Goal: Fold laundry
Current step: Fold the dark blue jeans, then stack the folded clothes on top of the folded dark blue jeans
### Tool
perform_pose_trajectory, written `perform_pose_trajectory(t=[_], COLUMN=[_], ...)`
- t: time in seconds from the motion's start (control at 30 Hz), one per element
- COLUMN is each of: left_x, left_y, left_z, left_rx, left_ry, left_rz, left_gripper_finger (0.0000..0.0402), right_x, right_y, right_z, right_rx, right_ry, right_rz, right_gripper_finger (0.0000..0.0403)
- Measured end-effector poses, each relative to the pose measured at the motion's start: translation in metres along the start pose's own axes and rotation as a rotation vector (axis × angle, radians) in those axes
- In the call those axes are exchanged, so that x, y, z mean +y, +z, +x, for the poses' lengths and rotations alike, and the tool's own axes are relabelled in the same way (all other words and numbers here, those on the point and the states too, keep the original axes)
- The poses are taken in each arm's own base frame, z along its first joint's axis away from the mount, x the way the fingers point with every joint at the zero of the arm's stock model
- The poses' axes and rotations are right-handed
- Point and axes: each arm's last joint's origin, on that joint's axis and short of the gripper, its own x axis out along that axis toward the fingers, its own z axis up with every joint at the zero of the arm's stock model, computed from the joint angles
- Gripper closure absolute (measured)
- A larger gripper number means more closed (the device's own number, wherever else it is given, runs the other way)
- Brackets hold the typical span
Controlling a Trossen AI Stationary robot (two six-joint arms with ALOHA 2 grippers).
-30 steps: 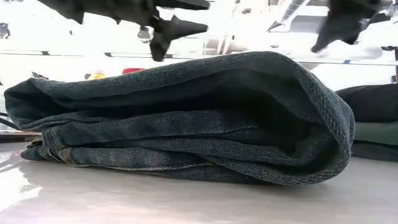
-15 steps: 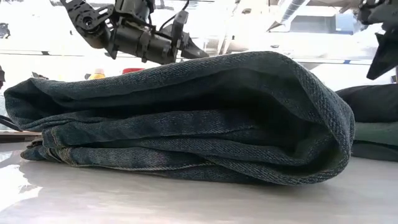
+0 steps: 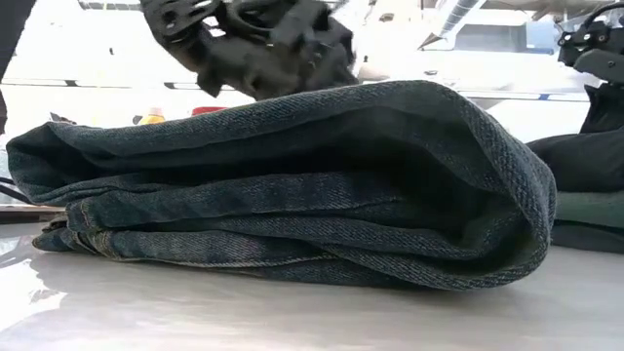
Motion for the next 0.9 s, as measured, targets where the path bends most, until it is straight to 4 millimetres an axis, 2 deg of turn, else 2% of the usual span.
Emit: perform_pose_trajectory(t=[0.13,0.23,0.4,0.53,0.7,0.8,0.9], left_x=[0.006,0.012,0.022,0.020,0.008,-0.004,-0.018], left_y=[0.000,-0.001,-0.012,-0.015,-0.004,0.015,0.039], left_z=[0.025,0.033,0.024,0.012,0.002,-0.011,-0.025], left_rx=[0.198,0.318,0.517,0.613,0.590,0.523,0.380], left_ry=[0.127,0.289,0.468,0.555,0.581,0.588,0.563], left_rz=[0.017,0.018,0.040,0.060,0.120,0.143,0.129], left_gripper_finger=[0.0239,0.0239,0.0239,0.0239,0.0239,0.0239,0.0239], right_x=[0.002,0.003,0.003,0.004,0.009,0.013,0.022], right_y=[0.000,0.000,0.000,-0.001,-0.002,-0.004,-0.004], right_z=[0.000,0.000,0.000,0.000,0.008,0.017,0.026], right_rx=[0.002,0.003,0.003,0.004,0.011,0.012,0.019], right_ry=[0.016,0.021,0.021,0.029,0.016,-0.005,0.033], right_rz=[0.009,0.013,0.013,0.022,0.032,0.034,0.039], right_gripper_finger=[0.0381,0.0381,0.0381,0.0381,0.0381,0.0381,0.0381])
